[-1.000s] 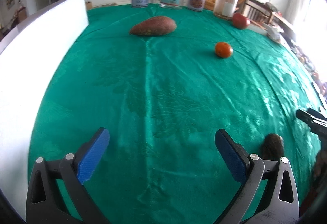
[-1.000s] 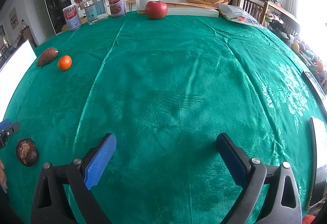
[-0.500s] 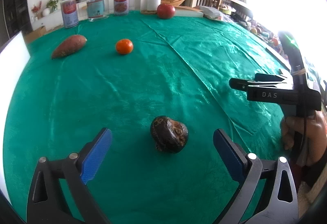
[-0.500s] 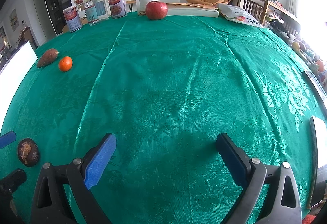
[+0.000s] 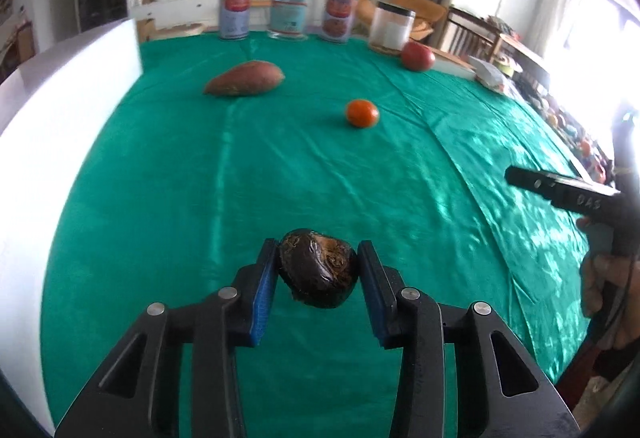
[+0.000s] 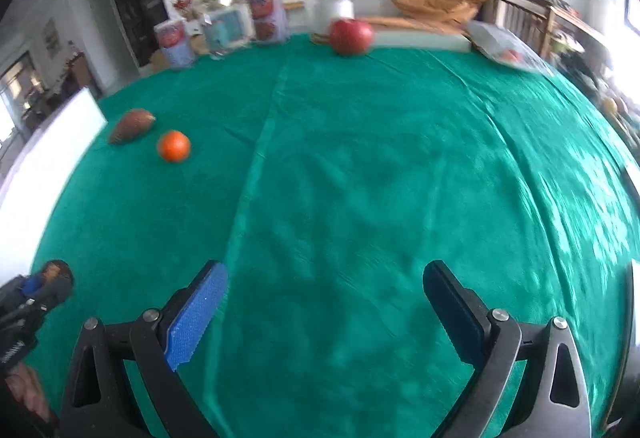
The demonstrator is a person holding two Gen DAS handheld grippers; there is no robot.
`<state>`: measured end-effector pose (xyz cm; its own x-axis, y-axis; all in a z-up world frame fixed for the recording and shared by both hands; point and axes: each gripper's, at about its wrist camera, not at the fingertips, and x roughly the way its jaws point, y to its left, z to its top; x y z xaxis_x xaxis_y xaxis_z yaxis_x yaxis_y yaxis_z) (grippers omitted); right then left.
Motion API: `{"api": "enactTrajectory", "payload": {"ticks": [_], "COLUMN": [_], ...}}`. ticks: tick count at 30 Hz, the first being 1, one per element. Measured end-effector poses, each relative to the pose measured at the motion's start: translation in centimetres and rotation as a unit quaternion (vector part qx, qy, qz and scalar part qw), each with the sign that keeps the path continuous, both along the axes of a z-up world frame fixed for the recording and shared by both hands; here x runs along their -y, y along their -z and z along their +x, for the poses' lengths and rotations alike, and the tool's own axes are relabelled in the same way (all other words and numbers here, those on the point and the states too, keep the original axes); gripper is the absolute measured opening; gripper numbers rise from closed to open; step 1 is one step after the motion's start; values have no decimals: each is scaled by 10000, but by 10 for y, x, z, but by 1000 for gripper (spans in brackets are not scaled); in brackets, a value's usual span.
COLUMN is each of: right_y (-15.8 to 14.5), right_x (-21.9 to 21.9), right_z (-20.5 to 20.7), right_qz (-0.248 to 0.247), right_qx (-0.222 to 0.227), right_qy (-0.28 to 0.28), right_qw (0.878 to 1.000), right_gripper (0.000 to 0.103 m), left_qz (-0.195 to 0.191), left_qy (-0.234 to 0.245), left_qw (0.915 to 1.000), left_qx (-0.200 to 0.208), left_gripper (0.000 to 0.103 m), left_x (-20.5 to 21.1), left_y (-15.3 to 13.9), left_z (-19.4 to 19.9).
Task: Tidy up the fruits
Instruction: 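Grasp the dark brown round fruit with the left tool while the right tool grasps the sweet potato, then carry both fruits over the box and open both tools to drop them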
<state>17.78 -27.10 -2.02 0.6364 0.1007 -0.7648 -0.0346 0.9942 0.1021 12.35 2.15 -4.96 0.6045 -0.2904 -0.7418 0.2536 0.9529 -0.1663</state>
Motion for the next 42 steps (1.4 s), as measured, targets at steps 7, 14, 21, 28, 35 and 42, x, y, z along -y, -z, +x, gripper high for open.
{"api": "enactTrajectory", "payload": {"ticks": [7,14,21,28,35,42], "right_y": [-18,36,30,39,39,-22], "right_x": [-177,-245,-248,-256,-252,-232], "right_z": [149,225,218,252,253,209], "right_qz": [-1230,-1804,-1191,-460,-120,1569], "right_qx": [-297,-1074,-2217,-2496,-2496,-2342], "right_qy": [-2764,-3411,-3447,-2569,-1623,-1835], "right_qw": [9527,9163,9044,9325,9546,9417], "right_gripper": [96,80,53,70,42,42], "left_qz": [-341,-600,-866,-826,-805,-1888], "left_qy": [-712,-836,-867,-847,-848,-718], "left_qw": [9967,9940,9918,9923,9924,9771], "left_qx": [-192,-375,-373,-371,-382,-664], "left_gripper": [41,41,41,41,41,41], "left_x": [-68,-97,-106,-104,-101,-125], "left_y": [0,10,13,12,9,-48], "left_z": [8,0,9,7,4,-11]}}
